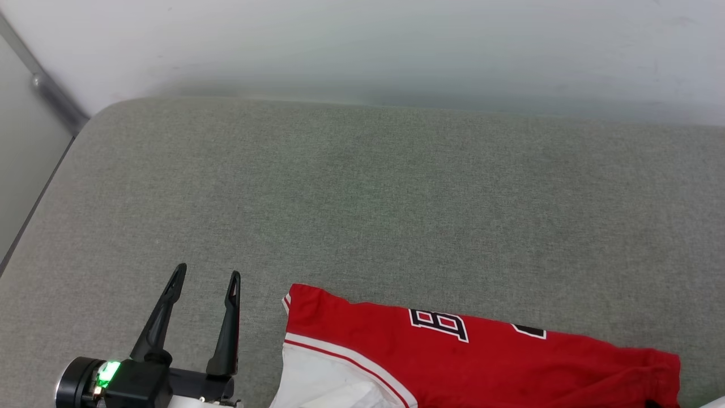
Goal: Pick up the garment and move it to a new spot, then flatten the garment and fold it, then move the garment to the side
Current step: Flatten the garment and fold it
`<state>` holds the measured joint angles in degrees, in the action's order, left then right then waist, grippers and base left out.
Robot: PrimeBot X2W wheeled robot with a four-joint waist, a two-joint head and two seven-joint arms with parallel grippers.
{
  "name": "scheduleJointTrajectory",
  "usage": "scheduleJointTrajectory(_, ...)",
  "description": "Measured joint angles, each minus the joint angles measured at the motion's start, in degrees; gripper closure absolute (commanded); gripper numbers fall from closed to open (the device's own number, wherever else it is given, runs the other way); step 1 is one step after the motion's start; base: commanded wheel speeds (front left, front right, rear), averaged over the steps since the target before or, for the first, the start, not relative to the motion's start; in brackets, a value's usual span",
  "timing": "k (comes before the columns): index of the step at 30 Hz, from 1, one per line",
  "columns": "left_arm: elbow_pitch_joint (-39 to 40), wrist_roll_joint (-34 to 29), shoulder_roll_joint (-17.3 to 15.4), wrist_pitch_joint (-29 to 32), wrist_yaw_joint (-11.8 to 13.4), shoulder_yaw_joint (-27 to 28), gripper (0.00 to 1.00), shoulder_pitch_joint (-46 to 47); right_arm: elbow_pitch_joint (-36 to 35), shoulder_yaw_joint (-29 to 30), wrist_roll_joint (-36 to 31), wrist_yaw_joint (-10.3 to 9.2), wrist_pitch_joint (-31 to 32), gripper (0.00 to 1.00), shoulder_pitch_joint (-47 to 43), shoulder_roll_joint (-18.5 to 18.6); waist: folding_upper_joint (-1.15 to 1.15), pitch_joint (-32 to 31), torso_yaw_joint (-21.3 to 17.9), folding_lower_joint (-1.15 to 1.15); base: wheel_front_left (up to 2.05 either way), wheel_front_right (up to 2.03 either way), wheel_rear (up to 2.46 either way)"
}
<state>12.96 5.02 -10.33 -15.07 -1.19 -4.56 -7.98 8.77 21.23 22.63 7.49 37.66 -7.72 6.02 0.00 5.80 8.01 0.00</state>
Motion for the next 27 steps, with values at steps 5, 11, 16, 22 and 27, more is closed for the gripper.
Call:
scheduleJointTrajectory(5, -0.5, -1.1, 1.0, 0.0, -1.5, 0.6, 0.00, 0.1, 2.4, -1.1, 1.4, -0.11, 0.3, 0.00, 0.5, 1.2, 0.00, 0.5, 0.9, 0.00, 0.00, 0.00, 0.00)
scheduleJointTrajectory(11, -1.0, -1.9, 1.9, 0.0, -2.5, 1.3, 0.00, 0.1, 3.4, -4.1, 3.8, -0.45, -0.4, 0.00, 0.9, 1.8, 0.00, 0.1, 1.3, 0.00, 0.00, 0.00, 0.00)
scheduleJointTrajectory(16, -1.0, -2.4, 2.4, 0.0, -3.2, 1.5, 0.00, 0.0, 3.5, -6.6, 5.7, -0.45, -1.4, 0.81, 1.3, 1.9, 0.00, -0.4, 1.2, 0.00, 0.00, 0.00, 0.00)
scheduleJointTrajectory(22, -1.1, -2.8, 2.9, 0.0, -3.8, 2.1, 0.00, -0.3, 3.2, -6.2, 5.8, 0.07, -4.0, 1.00, 1.5, 2.0, 0.00, -1.0, 0.5, 0.00, 0.00, 0.00, 0.00)
scheduleJointTrajectory(27, -1.2, -2.8, 3.2, 0.0, -4.2, 2.3, 0.00, -0.3, 3.3, -3.0, 5.1, 0.09, -5.7, 1.00, 2.4, 3.4, 0.00, -1.0, -0.1, 0.00, 0.00, 0.00, 0.00)
